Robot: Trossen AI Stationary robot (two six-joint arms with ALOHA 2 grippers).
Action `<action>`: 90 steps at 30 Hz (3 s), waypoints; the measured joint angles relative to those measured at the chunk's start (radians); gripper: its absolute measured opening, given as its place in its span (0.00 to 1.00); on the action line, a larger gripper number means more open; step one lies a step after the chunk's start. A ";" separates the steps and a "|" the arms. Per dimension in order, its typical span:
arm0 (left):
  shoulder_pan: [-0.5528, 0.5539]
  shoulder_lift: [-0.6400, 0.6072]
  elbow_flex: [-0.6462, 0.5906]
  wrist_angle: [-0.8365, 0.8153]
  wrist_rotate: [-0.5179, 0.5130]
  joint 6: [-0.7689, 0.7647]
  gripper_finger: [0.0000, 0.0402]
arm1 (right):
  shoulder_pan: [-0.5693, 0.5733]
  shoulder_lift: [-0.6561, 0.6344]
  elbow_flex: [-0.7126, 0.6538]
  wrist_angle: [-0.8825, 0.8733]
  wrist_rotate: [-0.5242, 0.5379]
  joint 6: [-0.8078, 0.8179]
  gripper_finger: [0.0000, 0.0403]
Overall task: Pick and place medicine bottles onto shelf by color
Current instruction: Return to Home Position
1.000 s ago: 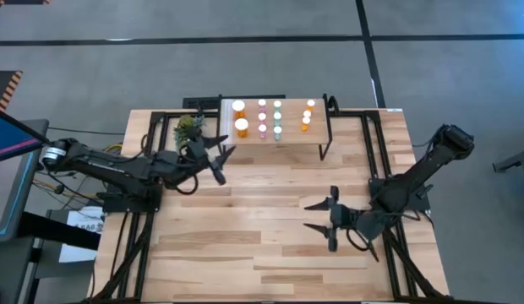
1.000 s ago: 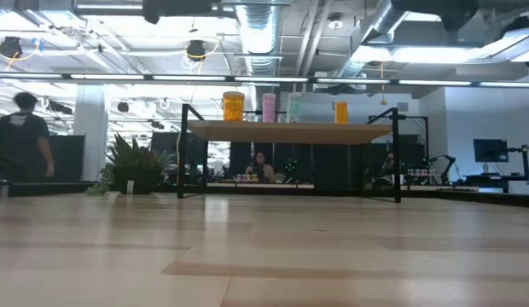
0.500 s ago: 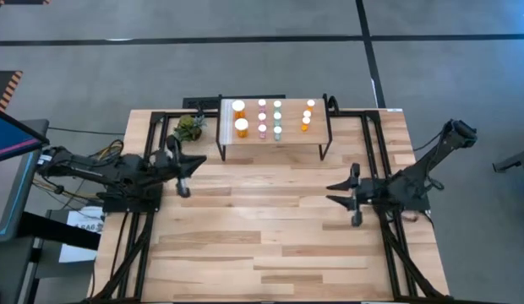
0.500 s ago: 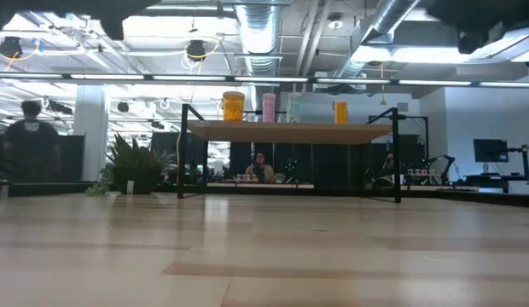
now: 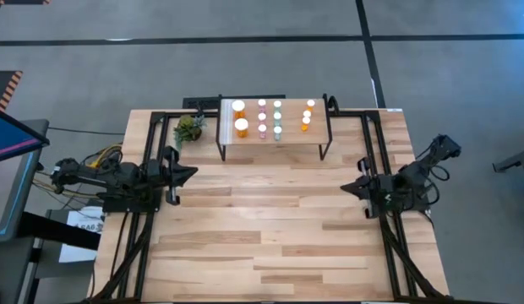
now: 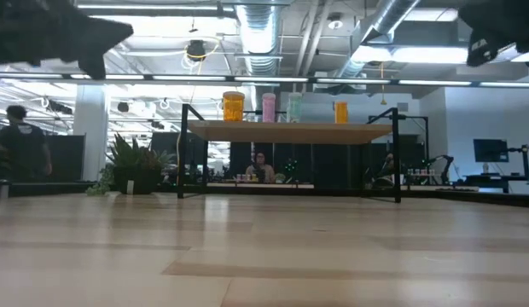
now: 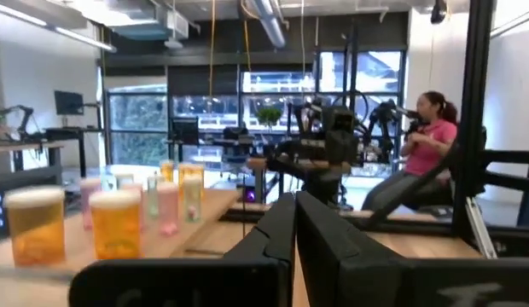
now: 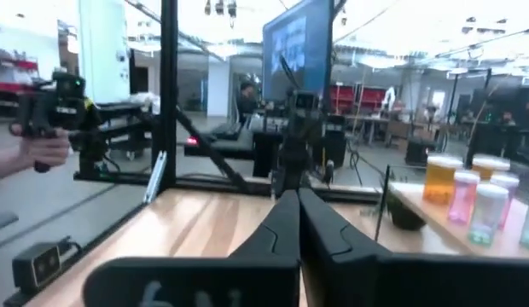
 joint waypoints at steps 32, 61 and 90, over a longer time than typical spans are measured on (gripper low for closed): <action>0.001 -0.071 -0.024 -0.293 0.104 -0.064 0.00 | -0.019 -0.063 -0.106 -0.073 -0.002 0.215 0.02; 0.001 -0.071 -0.025 -0.301 0.157 -0.066 0.00 | -0.019 -0.064 -0.107 -0.075 0.004 0.206 0.04; 0.001 -0.110 -0.025 -0.282 0.261 -0.045 0.00 | -0.019 -0.064 -0.108 -0.069 0.006 0.206 0.07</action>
